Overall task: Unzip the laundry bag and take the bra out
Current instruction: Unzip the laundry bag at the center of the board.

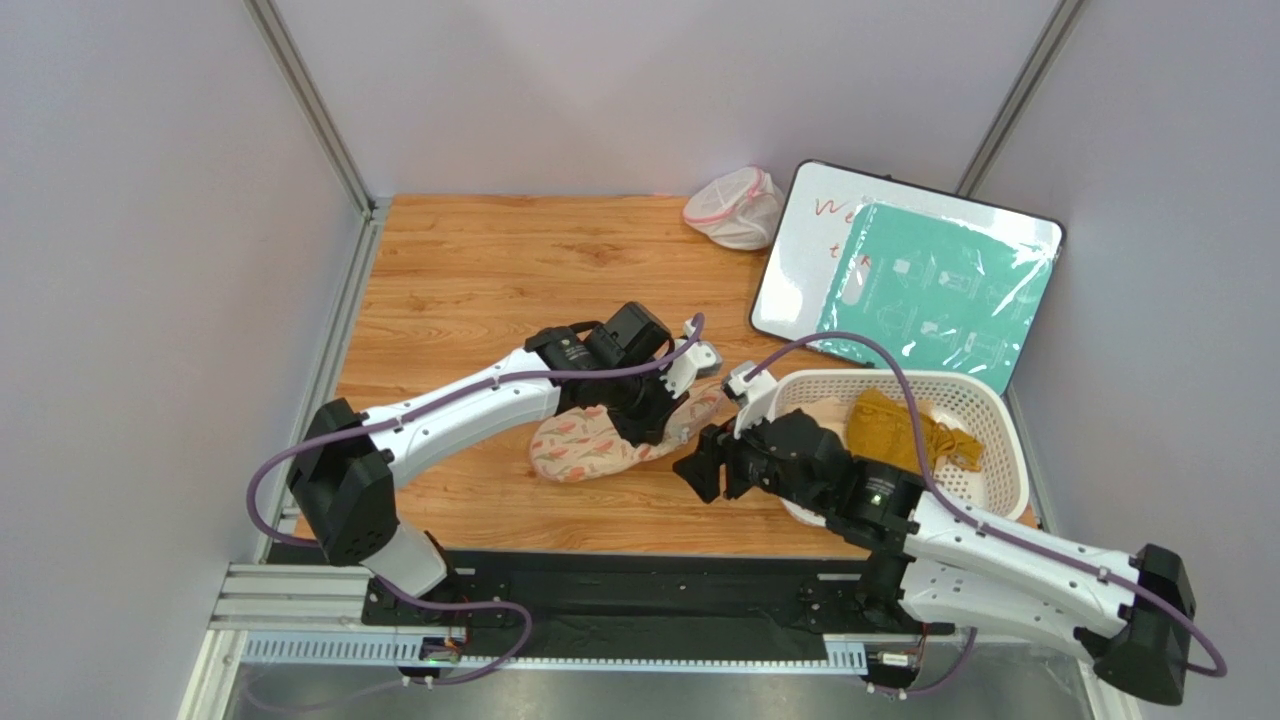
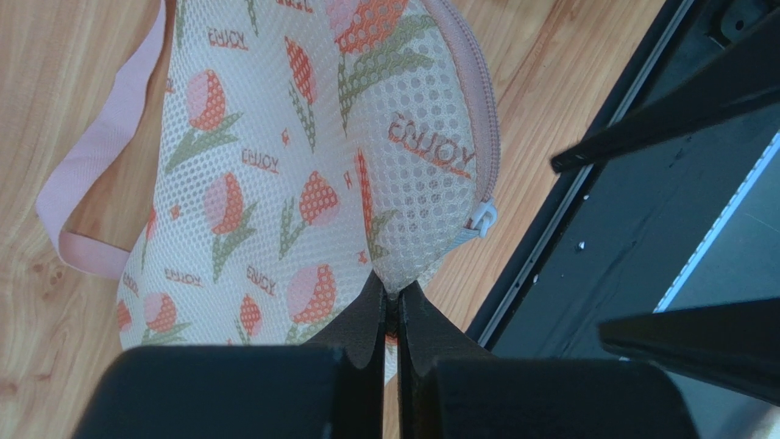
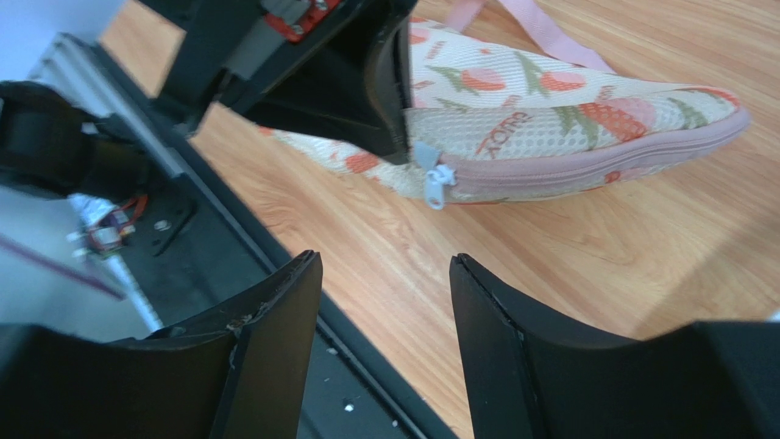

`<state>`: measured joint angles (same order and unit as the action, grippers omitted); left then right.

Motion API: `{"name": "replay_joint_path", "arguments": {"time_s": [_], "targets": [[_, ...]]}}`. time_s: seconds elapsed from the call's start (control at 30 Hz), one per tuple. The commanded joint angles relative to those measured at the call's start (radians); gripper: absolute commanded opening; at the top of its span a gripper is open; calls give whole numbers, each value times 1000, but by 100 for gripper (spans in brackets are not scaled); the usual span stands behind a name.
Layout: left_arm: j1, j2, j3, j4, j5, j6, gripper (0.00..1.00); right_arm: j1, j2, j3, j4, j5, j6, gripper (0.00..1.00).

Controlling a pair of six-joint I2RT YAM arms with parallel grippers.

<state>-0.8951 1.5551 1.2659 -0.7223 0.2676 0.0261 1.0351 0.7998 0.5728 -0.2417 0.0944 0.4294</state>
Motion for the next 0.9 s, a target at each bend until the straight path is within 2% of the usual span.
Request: {"name": "replay_joint_path", "arguments": {"time_s": [0.0,0.2,0.87], "targets": [[8,-1,38,-5,62,-22,0,48,90,68,65,304,17,58],[7,2,39,-5,70,-46,0,71,154,93,73,424,52,56],[7,17,44,0,74,-60,0,94,219,127,76,398,115,47]]}}
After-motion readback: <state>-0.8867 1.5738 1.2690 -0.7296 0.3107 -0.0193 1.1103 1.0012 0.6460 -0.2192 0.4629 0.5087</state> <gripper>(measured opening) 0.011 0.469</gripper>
